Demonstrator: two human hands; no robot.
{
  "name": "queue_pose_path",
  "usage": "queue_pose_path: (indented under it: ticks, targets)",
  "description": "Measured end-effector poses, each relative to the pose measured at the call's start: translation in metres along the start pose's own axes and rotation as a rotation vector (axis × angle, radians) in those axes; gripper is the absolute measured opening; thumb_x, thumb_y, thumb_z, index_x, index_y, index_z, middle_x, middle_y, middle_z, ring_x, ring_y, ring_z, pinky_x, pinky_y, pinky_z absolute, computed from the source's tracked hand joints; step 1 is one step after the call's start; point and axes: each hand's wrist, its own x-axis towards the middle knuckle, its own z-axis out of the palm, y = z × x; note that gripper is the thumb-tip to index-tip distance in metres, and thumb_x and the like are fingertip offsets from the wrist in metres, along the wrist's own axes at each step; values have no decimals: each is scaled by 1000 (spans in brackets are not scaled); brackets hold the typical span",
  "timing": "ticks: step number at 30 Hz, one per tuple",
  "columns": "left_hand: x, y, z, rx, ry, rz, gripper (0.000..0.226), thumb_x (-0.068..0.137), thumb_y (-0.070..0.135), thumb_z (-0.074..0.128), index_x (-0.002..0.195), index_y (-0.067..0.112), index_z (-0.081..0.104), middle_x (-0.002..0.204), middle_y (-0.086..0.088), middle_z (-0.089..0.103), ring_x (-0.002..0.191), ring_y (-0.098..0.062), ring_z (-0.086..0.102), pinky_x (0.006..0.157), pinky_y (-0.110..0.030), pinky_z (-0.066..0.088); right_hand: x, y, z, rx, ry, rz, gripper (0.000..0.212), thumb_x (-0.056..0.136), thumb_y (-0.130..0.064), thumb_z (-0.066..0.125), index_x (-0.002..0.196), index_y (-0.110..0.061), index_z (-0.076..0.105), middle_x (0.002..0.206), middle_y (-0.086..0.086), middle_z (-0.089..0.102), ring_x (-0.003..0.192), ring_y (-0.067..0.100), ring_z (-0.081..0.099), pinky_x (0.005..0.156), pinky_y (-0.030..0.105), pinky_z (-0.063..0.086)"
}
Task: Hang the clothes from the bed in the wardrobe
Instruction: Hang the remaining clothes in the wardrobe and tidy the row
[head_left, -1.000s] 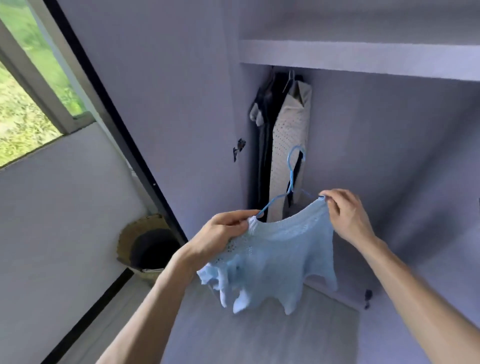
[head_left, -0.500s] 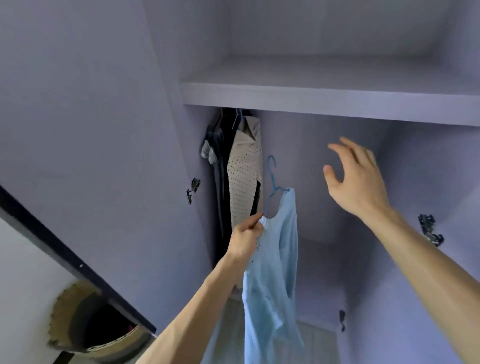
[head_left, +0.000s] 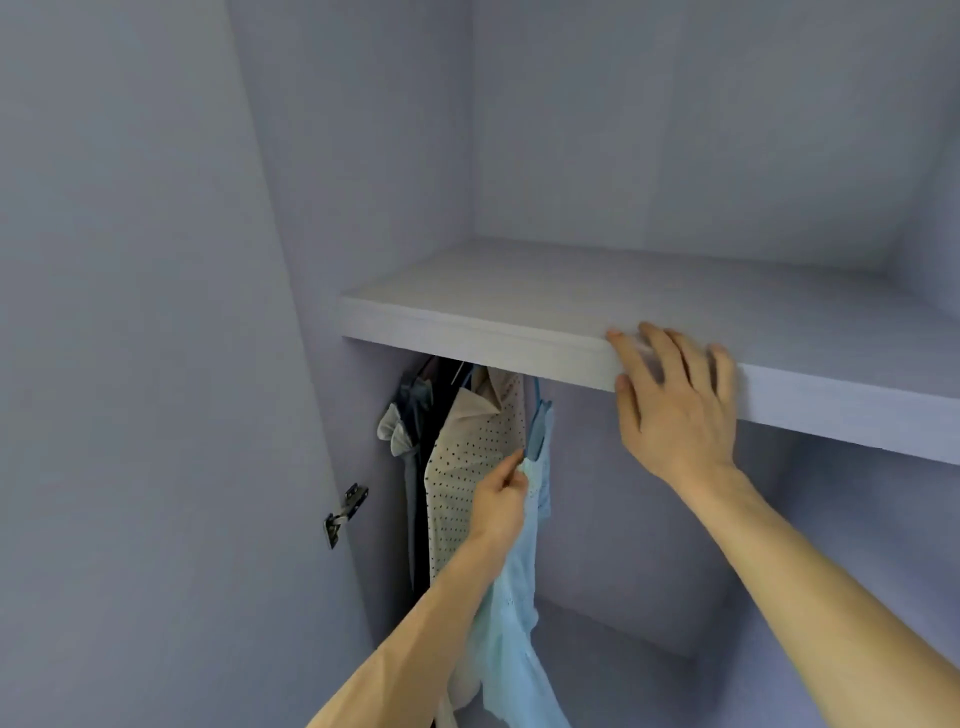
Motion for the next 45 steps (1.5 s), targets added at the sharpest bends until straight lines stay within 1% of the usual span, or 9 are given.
queue_pose_path:
  ticks: [4,10,15,21,25,32,36,41,45]
  targets:
    - [40,3,15,24,23,16,40,105,17,43,143,28,50,142,3,54,128,-17,52,112,-34,40,2,3,18,-40,182,-22,47,97,-30,47,144,-28,52,134,4,60,118,28,57,105,47,33]
    - [90,15,39,5,42,90,42,104,14,43,144,23,50,143,1,54,129,-14,49,111,-28,37,7,7,30,-69,271,-47,48,93,-31,50,141,-29,54,131,2,62,117,25,55,103,46,34]
    - [129,10,49,43,78,91,45,102,8,42,143,25,52,102,21,62,81,2,53,77,-17,46,6,10,38,-120,320,-72,51,90,-33,52,141,-29,56,129,2,64,116,24,53,101,45,35]
    - [157,-1,52,27,102,19,47,100,2,38,142,18,52,133,0,59,115,-19,57,101,-31,46,8,11,44,-151,370,-81,54,86,-34,55,140,-30,57,126,1,66,115,22,53,102,44,32]
    - [163,-13,44,92,202,6,48,101,3,34,142,21,51,117,1,58,99,-15,56,88,-26,46,7,10,45,-128,364,-75,54,86,-34,54,140,-31,56,126,1,66,116,22,54,103,44,32]
    - [179,-20,8,351,272,34,41,104,16,37,141,23,52,119,-14,66,109,-37,62,90,-38,51,5,12,47,-117,349,-68,52,87,-35,53,139,-32,58,126,1,66,116,22,53,104,44,30]
    - [178,-23,1,435,236,59,42,105,17,37,144,25,50,118,-2,63,97,-27,63,83,-29,48,3,12,48,-108,316,-62,52,88,-34,52,140,-32,56,127,1,66,117,22,52,103,44,32]
    - [161,-22,-4,551,183,48,47,100,13,37,144,24,51,119,-12,66,97,-33,66,78,-33,53,5,11,39,-42,252,-32,49,93,-33,50,141,-32,55,130,-1,63,118,22,52,106,42,31]
    - [114,-23,-26,579,67,123,46,95,11,46,134,35,54,124,8,63,99,-14,64,78,-25,51,2,7,25,61,159,16,46,95,-29,49,141,-29,55,135,1,60,122,25,55,109,46,30]
